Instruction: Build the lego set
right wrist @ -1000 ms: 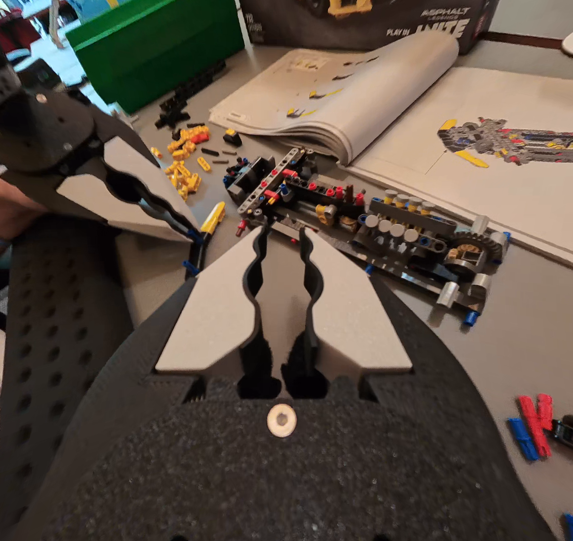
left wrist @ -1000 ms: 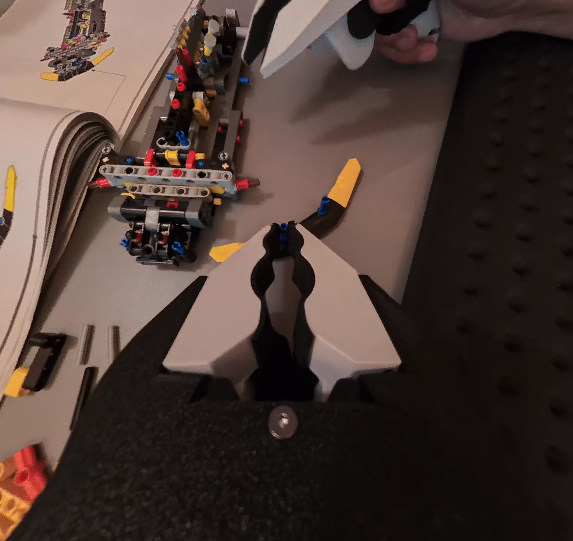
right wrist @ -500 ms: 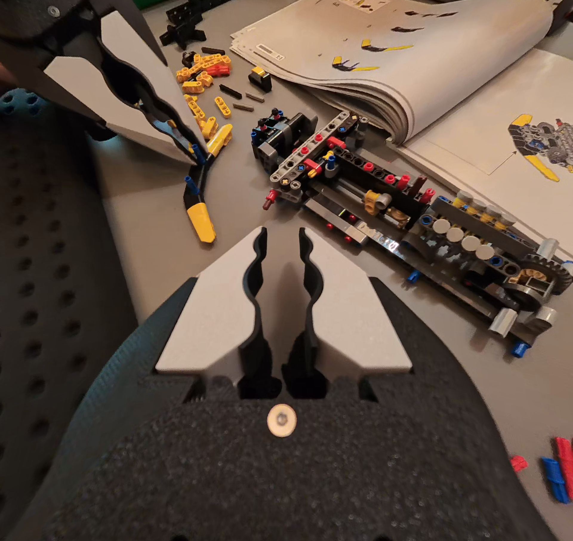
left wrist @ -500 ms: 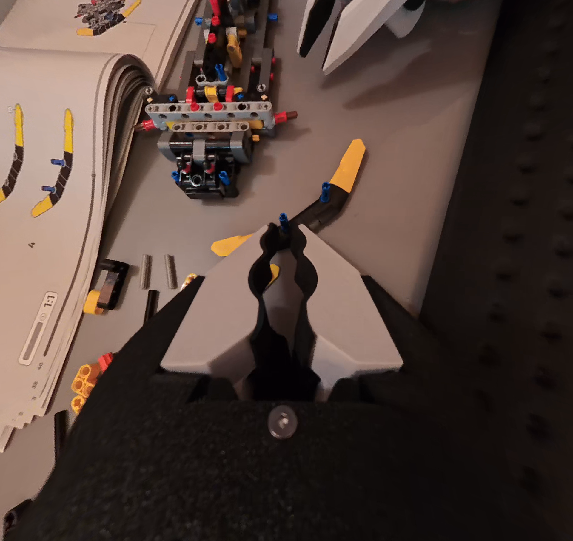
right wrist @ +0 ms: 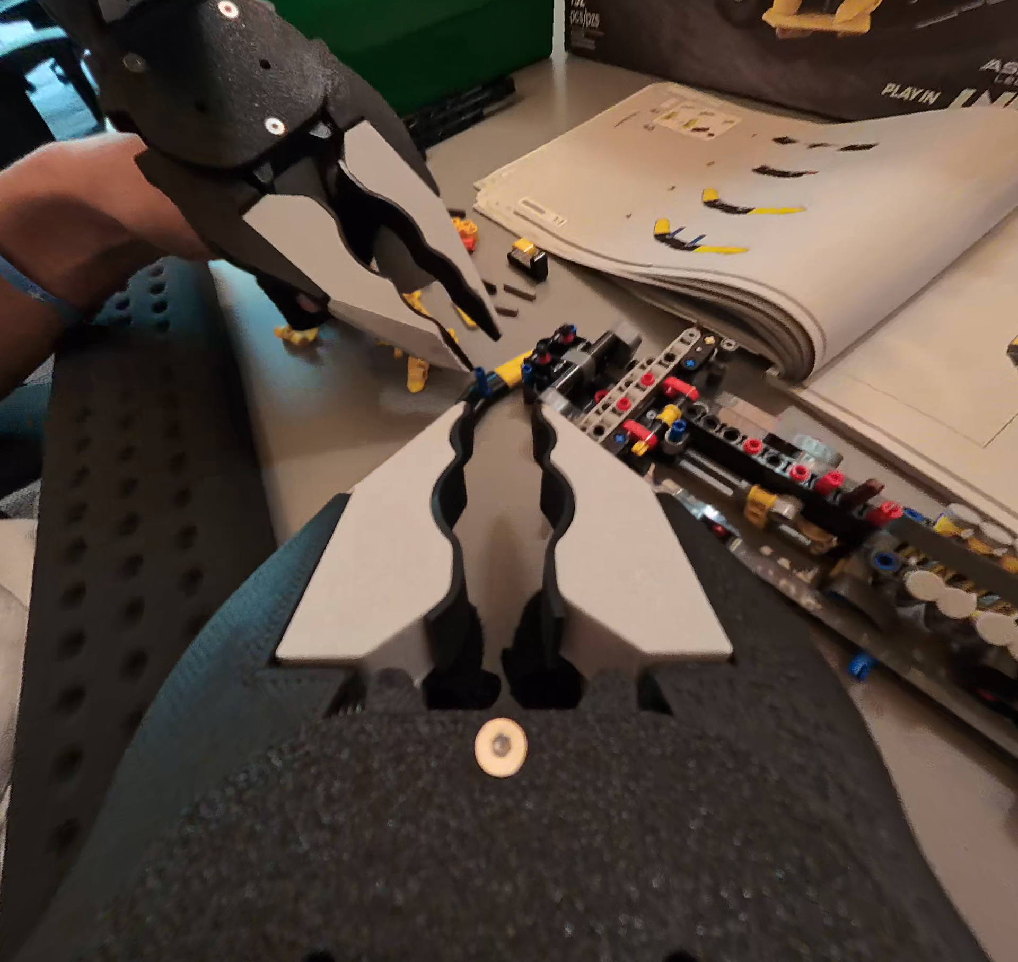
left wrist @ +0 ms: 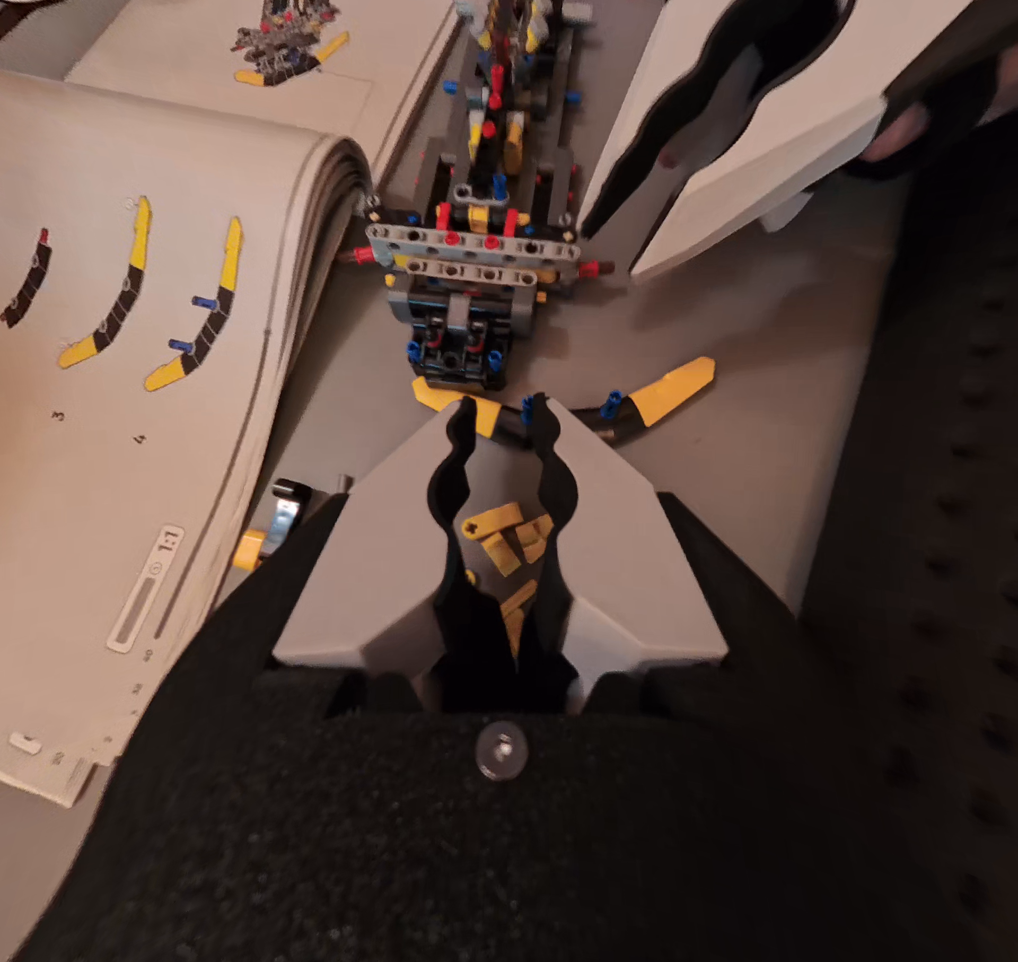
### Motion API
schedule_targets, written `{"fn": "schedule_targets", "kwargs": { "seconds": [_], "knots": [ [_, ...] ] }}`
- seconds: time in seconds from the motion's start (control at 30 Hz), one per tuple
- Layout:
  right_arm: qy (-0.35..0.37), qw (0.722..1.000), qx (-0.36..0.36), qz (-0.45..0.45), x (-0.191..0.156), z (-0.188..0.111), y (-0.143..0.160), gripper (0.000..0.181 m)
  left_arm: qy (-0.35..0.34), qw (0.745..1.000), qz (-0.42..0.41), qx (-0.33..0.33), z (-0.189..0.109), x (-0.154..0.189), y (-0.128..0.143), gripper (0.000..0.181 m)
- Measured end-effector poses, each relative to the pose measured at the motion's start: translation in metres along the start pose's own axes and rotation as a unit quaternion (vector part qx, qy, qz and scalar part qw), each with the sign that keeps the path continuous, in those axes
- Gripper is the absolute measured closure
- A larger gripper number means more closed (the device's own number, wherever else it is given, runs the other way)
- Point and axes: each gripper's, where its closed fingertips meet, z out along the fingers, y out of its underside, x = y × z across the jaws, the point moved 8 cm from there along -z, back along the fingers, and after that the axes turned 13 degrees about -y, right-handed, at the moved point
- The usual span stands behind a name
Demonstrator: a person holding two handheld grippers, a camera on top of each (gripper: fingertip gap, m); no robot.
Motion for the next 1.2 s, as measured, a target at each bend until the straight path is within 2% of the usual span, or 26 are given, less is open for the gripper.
{"fn": "schedule_targets", "kwargs": {
  "seconds": [0.1, 0.2, 0.33, 0.43, 0.63, 0.73, 0.97, 1.13, 1.2],
  "knots": [
    [-0.001, 0.999, -0.031, -0.023, 0.005, 0.005, -0.009, 0.158, 0.022, 0.999, -0.02, 0.02, -0.006, -0.013, -0.006, 0.159],
    [0.024, 0.991, -0.111, -0.073, 0.019, 0.015, -0.018, 0.153, 0.032, 0.999, -0.025, 0.02, -0.002, -0.023, -0.006, 0.158],
    [-0.01, 0.982, -0.179, -0.056, 0.023, 0.033, -0.019, 0.154, 0.045, 0.999, -0.001, -0.014, 0.012, -0.026, -0.004, 0.151],
    [0.034, 0.983, -0.175, -0.042, 0.023, 0.037, -0.017, 0.16, 0.042, 0.999, 0.021, -0.024, 0.017, -0.027, -0.002, 0.151],
    [0.124, 0.965, -0.229, -0.039, 0.018, 0.051, -0.009, 0.163, 0.068, 0.997, -0.02, -0.02, 0.012, -0.026, 0.001, 0.152],
    [0.131, 0.965, -0.225, -0.034, 0.017, 0.052, -0.01, 0.165, 0.068, 0.997, -0.028, -0.009, 0.0, -0.025, 0.001, 0.152],
    [0.044, 0.987, -0.154, 0.01, 0.012, 0.026, -0.026, 0.165, 0.067, 0.997, -0.045, 0.001, -0.01, -0.015, 0.005, 0.15],
    [-0.034, 0.992, -0.12, -0.021, -0.012, 0.016, -0.025, 0.165, 0.084, 0.995, -0.055, 0.008, -0.015, 0.001, 0.006, 0.146],
    [-0.033, 0.991, -0.126, -0.035, -0.017, 0.02, -0.02, 0.165, 0.078, 0.996, -0.043, 0.0, -0.015, 0.006, 0.01, 0.146]
  ]
}}
